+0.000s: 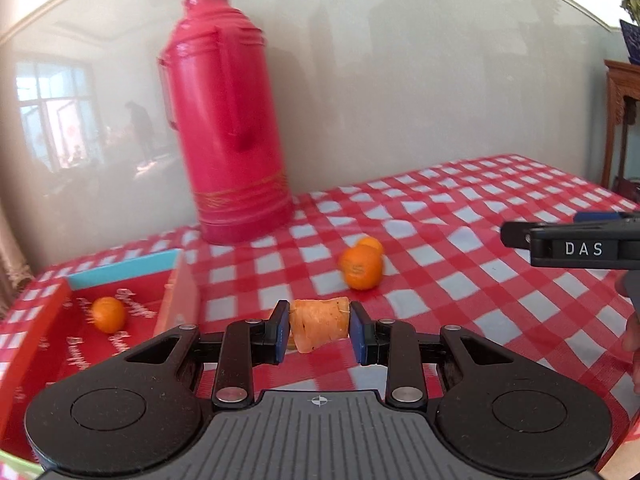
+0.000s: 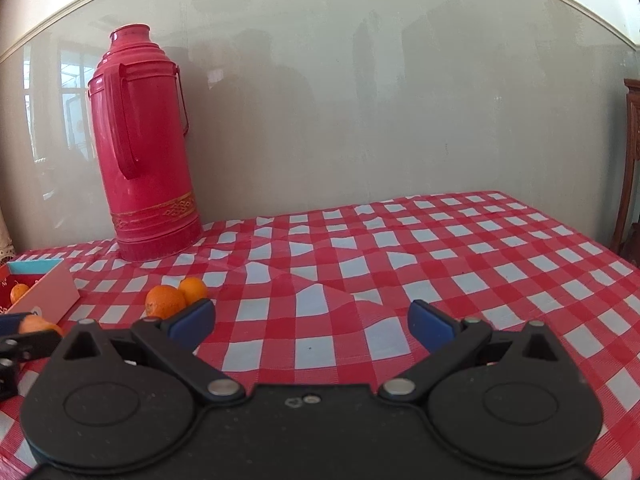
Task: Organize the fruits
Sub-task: 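Carry the carrot chunk into the box and open the left gripper, then grasp the round carrot slice with the right gripper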
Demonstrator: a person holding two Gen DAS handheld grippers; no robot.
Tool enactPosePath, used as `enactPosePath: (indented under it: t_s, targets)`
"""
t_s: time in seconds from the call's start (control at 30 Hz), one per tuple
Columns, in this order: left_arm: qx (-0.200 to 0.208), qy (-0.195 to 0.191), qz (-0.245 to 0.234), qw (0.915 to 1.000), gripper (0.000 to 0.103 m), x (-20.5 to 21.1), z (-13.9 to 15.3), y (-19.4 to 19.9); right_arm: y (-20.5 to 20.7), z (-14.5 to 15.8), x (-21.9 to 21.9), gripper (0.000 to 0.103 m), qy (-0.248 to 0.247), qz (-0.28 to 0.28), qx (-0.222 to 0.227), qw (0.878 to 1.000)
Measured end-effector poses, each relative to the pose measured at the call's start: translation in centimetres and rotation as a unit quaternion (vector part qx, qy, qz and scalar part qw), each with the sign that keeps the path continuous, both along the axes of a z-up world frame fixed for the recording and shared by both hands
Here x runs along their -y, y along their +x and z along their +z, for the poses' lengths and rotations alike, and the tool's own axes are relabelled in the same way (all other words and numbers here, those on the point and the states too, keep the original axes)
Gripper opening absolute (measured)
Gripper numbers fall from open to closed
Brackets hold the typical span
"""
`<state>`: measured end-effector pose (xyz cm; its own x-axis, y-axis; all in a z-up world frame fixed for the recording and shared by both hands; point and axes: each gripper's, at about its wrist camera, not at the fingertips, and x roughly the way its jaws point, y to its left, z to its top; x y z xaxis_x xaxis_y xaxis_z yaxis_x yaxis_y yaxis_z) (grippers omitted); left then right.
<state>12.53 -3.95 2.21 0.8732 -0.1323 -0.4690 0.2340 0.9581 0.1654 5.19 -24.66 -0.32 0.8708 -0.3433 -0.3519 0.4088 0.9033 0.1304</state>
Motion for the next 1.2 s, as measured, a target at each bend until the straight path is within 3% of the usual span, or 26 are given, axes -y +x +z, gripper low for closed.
enactPosePath:
  t_s: [0.37,0.8,0.87,0.9,0.93,1.0,1.2]
  targets:
    - [0.025,-0.01,0.086,0.996,0.031,-7.2,1.4,-2.1,2.3,-0.4,-4.5,0.097,0.011,0.045,-0.008,0.999]
    - [0.003,-0.04,0.187,0.9815,0.032,-15.4,-0.5,-2.2,4.0,-0.4,-10.7,0.097,-0.008,0.12,0.007,0.993]
    - [-0.001,-0.035,0.2,0.9792,0.047,-15.8,-0.8,-2.1,4.3,-0.4,-11.3,0.097,-0.01,0.129,0.007,0.992]
    - [0.005,-0.036,0.202,0.9787,0.076,-15.9,-0.8,-2.2,4.3,-0.3,-11.5,0.097,-0.011,0.132,0.009,0.991]
    - [0.018,-0.036,0.207,0.9776,0.093,-15.9,-0.7,-2.5,4.3,-0.3,-11.8,0.097,-0.013,0.136,0.011,0.991]
    - [0.036,-0.035,0.214,0.9755,0.095,-15.9,-0.3,-2.9,4.4,-0.3,-12.2,0.097,-0.019,0.144,0.015,0.989]
    - [0.031,-0.039,0.223,0.9734,0.095,-16.2,-0.5,-2.6,4.1,-0.2,-13.2,0.097,-0.048,0.169,0.015,0.984]
